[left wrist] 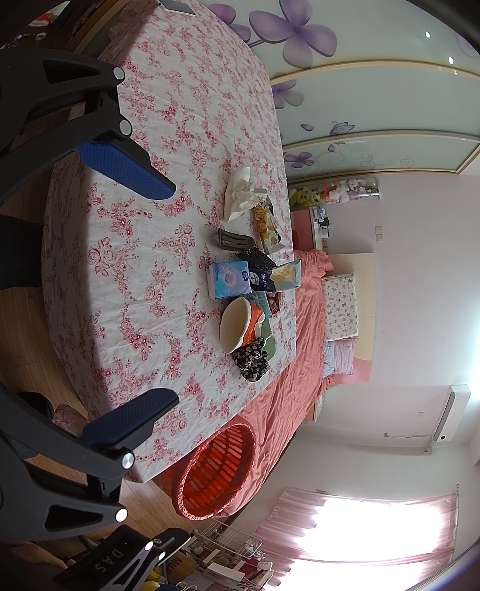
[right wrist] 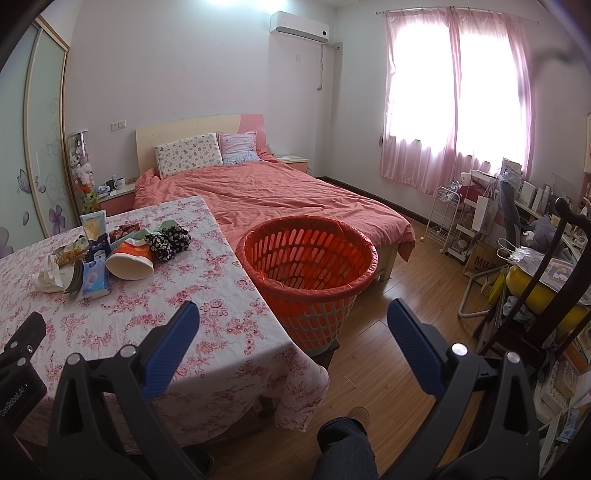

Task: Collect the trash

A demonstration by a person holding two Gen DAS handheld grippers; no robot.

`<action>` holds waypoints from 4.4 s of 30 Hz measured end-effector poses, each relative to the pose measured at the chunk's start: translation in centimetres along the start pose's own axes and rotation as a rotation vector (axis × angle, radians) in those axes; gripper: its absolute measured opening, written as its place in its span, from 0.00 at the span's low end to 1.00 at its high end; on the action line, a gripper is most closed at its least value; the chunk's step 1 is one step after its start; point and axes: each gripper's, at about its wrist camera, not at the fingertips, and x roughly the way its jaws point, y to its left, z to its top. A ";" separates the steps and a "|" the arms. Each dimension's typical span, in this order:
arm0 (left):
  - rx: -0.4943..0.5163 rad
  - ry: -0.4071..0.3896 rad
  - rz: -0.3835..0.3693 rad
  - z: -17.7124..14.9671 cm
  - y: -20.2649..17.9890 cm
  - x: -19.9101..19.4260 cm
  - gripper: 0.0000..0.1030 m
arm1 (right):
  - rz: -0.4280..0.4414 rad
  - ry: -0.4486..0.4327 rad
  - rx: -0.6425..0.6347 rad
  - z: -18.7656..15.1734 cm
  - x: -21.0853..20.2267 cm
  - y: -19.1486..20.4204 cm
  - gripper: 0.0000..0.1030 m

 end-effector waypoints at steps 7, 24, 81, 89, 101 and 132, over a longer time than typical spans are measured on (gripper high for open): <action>-0.001 0.001 0.000 0.0 0.0 0.0 0.98 | 0.000 0.001 0.000 0.0 0.0 0.0 0.96; -0.001 0.002 -0.001 -0.1 -0.2 0.2 0.98 | -0.001 0.001 -0.001 -0.1 0.2 0.0 0.96; -0.235 0.294 0.209 5.4 16.7 24.9 0.97 | 0.400 0.248 -0.263 3.4 22.3 23.5 0.21; -0.301 0.309 0.192 5.4 19.2 25.6 0.93 | 0.403 0.248 -0.248 3.5 22.5 23.3 0.09; -0.295 0.357 0.268 7.2 19.1 27.7 0.98 | 0.404 0.262 -0.259 3.3 22.6 23.7 0.09; -0.246 0.293 0.176 8.8 20.2 28.8 0.52 | 0.436 0.279 -0.252 3.5 23.3 23.5 0.04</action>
